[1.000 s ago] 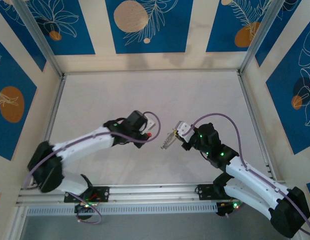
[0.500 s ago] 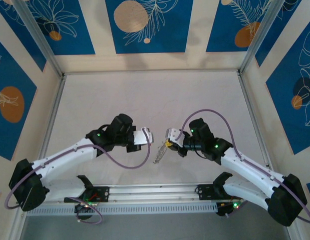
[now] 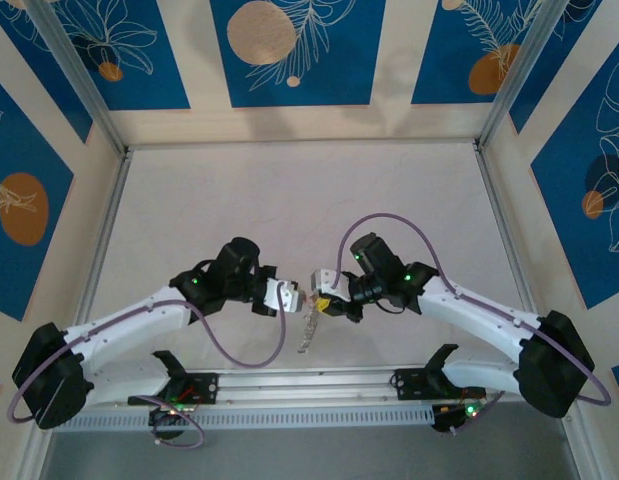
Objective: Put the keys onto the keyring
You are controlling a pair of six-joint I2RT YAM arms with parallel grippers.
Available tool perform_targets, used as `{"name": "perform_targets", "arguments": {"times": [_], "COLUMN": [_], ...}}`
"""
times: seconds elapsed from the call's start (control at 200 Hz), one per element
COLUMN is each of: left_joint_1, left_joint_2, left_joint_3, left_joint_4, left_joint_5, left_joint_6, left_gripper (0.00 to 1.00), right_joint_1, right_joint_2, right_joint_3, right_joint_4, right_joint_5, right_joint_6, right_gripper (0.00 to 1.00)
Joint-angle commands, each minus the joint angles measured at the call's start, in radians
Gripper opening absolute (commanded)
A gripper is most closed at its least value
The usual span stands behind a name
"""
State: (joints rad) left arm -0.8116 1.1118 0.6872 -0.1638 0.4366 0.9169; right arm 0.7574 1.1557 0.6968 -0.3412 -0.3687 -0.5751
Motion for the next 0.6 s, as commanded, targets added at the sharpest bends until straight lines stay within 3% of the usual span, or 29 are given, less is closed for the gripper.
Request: {"name": "perform_targets", "arguments": {"times": [0.0, 0.185, 0.595], "left_joint_1": [0.005, -0.001, -0.015], "left_joint_2": [-0.02, -0.017, -0.014], "left_joint_3": [-0.012, -0.009, -0.023], "left_joint_4": [0.052, 0.018, 0.016], "left_joint_5": [0.102, 0.132, 0.065], "left_joint_6": [0.065, 0.111, 0.138], "left_gripper": [0.0, 0.0, 0.0], "right_joint_1": [0.003, -0.001, -0.001], "right_joint_2": [0.015, 0.052, 0.074], "right_joint_3": [0.047, 0.055, 0.049], "right_joint_4": [0.016, 0.028, 0.094], "right_joint_5": [-0.076, -0.103, -0.126], "right_joint_6": [-0.014, -0.017, -0.006], "right_gripper": [0.0, 0.0, 0.0]}}
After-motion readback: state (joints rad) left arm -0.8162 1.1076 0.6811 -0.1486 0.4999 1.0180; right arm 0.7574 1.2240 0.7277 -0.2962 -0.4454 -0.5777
